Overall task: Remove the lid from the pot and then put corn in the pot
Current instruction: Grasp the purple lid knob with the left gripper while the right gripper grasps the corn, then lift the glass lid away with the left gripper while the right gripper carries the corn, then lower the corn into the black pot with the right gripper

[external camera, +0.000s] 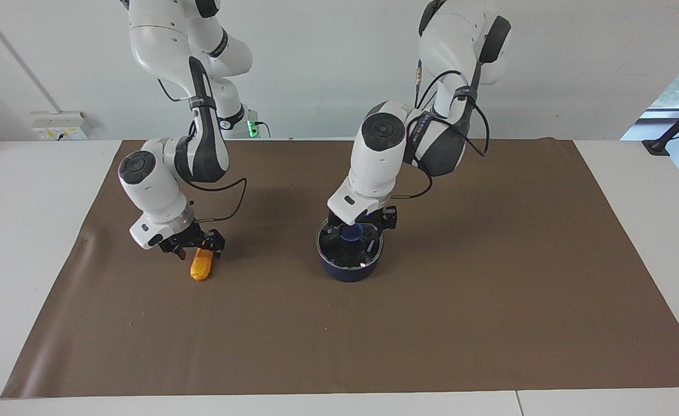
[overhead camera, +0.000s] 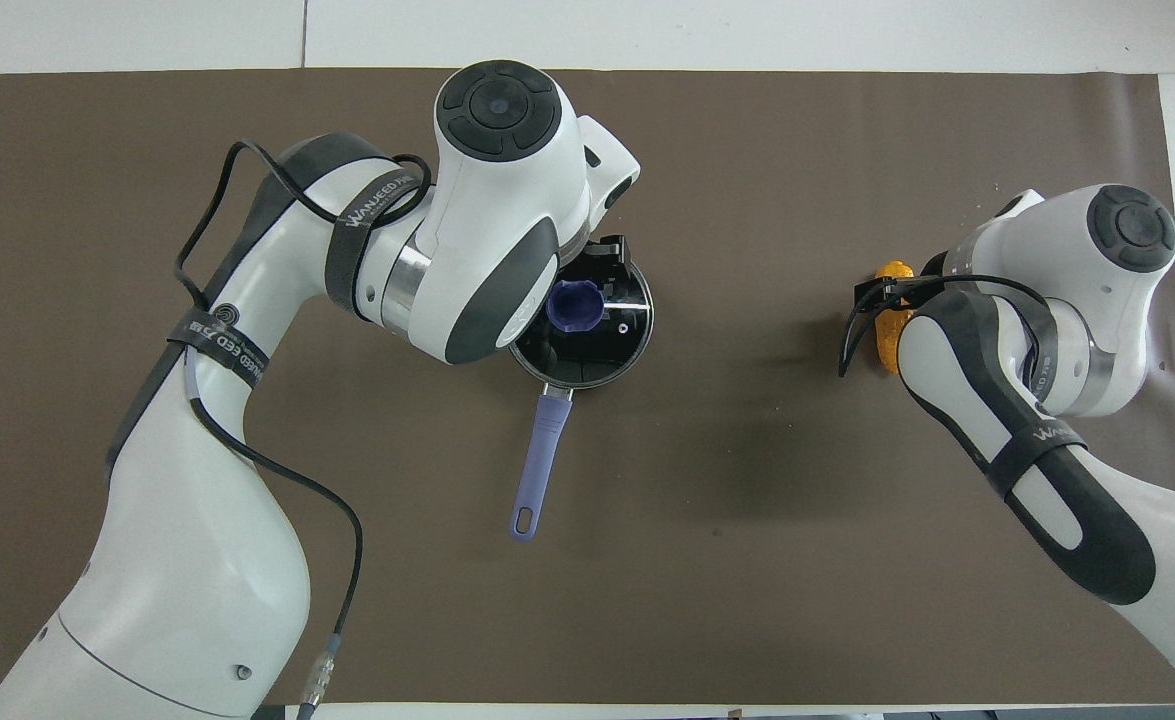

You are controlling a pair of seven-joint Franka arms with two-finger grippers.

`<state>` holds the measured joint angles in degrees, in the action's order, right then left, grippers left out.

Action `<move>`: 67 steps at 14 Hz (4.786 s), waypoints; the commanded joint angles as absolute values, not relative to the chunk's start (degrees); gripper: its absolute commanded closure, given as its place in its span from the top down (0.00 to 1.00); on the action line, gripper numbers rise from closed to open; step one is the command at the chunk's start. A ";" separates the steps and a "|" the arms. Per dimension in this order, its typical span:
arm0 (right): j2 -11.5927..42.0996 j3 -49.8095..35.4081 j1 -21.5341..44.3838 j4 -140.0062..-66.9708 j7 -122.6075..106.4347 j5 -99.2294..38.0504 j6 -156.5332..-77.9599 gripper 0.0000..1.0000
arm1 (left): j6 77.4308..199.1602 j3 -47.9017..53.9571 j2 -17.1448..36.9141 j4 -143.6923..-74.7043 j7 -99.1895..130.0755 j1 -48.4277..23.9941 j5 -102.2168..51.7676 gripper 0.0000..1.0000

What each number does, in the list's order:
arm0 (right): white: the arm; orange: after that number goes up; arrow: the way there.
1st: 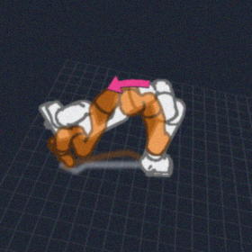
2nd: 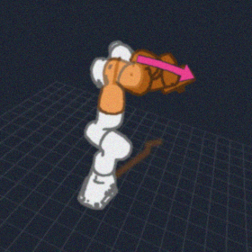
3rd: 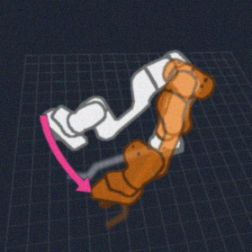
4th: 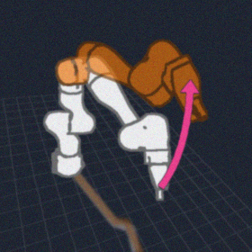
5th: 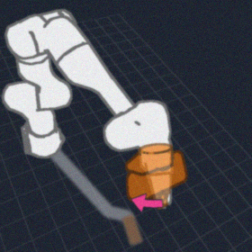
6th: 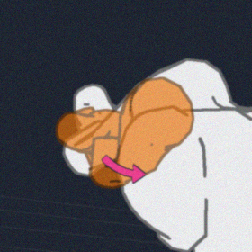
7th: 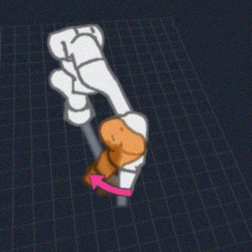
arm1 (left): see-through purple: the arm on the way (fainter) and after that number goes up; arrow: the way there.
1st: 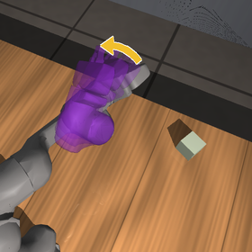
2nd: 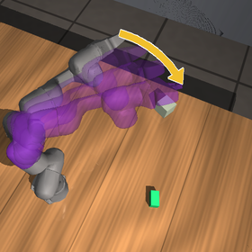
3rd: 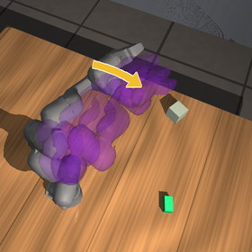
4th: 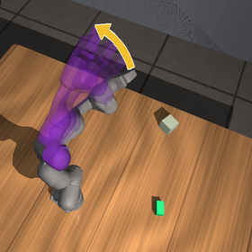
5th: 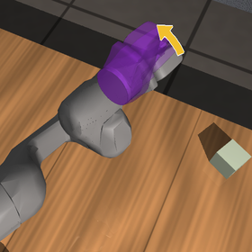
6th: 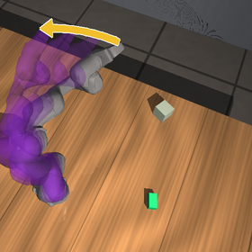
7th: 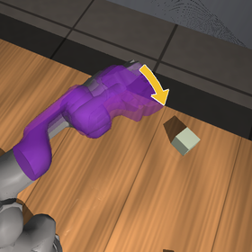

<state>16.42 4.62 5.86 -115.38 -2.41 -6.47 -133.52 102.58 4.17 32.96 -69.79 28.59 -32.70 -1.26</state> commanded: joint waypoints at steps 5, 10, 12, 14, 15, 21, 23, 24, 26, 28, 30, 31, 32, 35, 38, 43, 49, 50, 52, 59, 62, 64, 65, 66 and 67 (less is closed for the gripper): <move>16.61 4.48 5.27 -115.93 -4.92 -7.91 -132.54 0.51 | 105.55 3.69 33.93 -71.01 27.16 -34.36 -0.79 1.00; 16.61 4.48 5.54 -115.58 -4.83 -7.65 -131.75 0.00 | 106.61 3.69 33.66 -73.03 27.07 -34.63 -0.62 1.00; 16.70 4.48 5.80 -113.31 -4.75 -7.21 -128.52 0.00 | 106.61 3.69 33.57 -73.21 27.07 -34.63 -0.62 1.00; 16.70 4.48 6.06 -106.47 -4.31 -7.12 -119.84 0.00 | 106.35 3.69 33.57 -73.21 27.07 -34.72 -0.70 0.99; 16.70 4.48 6.67 -103.13 -4.13 -7.12 -115.79 0.00 | 106.52 3.69 33.49 -73.21 27.07 -34.98 -0.79 0.99; 17.23 4.31 9.58 -100.64 -2.02 -7.03 -113.82 0.00 | 106.00 3.69 33.40 -73.21 27.16 -35.42 -1.49 0.76; 17.23 4.31 9.58 -100.72 -1.41 -7.03 -114.08 0.00 | 105.82 3.69 33.31 -73.30 27.25 -35.42 -1.58 0.69; 17.23 4.31 9.58 -100.72 -0.10 -7.03 -114.00 0.00 | 105.82 3.69 33.31 -73.30 27.33 -35.51 -1.58 0.64; 17.23 4.31 9.75 -100.64 1.67 -7.03 -114.26 0.00 | 105.73 3.69 33.22 -73.65 27.33 -35.51 -1.58 0.48; 17.23 4.31 10.37 -100.63 1.76 -7.03 -114.52 0.00 | 105.65 3.69 33.22 -73.83 27.42 -35.51 -1.76 0.28; 17.23 4.31 10.20 -100.55 2.63 -7.12 -114.52 0.00 | 105.56 3.69 33.14 -73.57 27.77 -35.51 -2.54 0.00; 17.23 4.31 9.85 -100.02 4.03 -7.82 -114.17 0.00 | 105.38 3.69 33.13 -73.39 27.86 -35.51 -3.33 0.00; 17.23 4.31 9.41 -99.58 6.22 -8.08 -114.52 0.00 | 104.34 3.60 33.05 -73.21 27.95 -35.42 -4.12 0.00; 17.40 4.31 9.05 -98.79 7.73 -9.22 -113.47 0.00 | 103.27 3.52 29.98 -72.77 27.95 -34.81 -6.14 0.00; 17.40 4.31 9.92 -98.53 8.26 -10.19 -113.82 0.00 | 100.38 2.81 27.95 -72.60 27.95 -34.45 -7.82 0.00; 18.01 4.22 14.48 -93.97 14.02 -9.50 -112.33 0.00 | 91.15 2.90 20.85 -72.25 25.15 -21.13 -6.86 0.00; 27.74 3.17 30.29 -77.03 37.22 -5.10 -106.61 0.00 | 91.73 2.99 15.40 -83.63 7.69 -0.91 -3.25 0.00; 30.64 3.16 32.24 -74.38 41.01 -4.66 -107.13 0.00 | 95.41 2.90 13.64 -88.89 3.56 2.08 -2.90 0.00; 32.08 3.16 32.87 -74.09 42.45 -4.57 -109.67 0.00 | 104.72 2.90 12.13 -98.31 -2.35 7.36 -1.15 0.00; 32.17 3.08 36.30 -81.73 42.63 -4.22 -119.08 0.00 | 117.24 2.64 13.18 -110.82 -2.99 10.37 -0.97 0.00; 30.59 3.08 36.30 -86.55 42.54 -4.22 -120.93 0.00 | 120.31 2.72 13.27 -113.54 -2.99 10.37 -0.97 0.00; 30.06 3.08 36.04 -88.41 42.19 -4.13 -121.64 0.00 | 121.99 2.72 13.10 -115.22 -3.08 10.46 -0.97 0.00; 30.06 3.08 36.04 -88.42 42.19 -4.13 -121.73 0.00 | 121.99 2.64 13.10 -115.31 -3.08 10.37 -0.97 0.00; 30.06 3.08 36.12 -88.33 42.19 -4.13 -121.64 0.00 | 121.99 2.64 13.10 -115.23 -3.60 10.46 -0.88 0.00; 30.06 3.08 36.21 -88.33 42.19 -4.13 -121.64 0.00 | 121.99 2.72 13.18 -115.05 -4.73 10.37 -0.44 0.66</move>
<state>32.30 3.53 36.37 -85.53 42.01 -4.91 -120.74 120.05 2.23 14.94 -112.42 -3.54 9.87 -2.17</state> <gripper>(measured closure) 0.595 0.322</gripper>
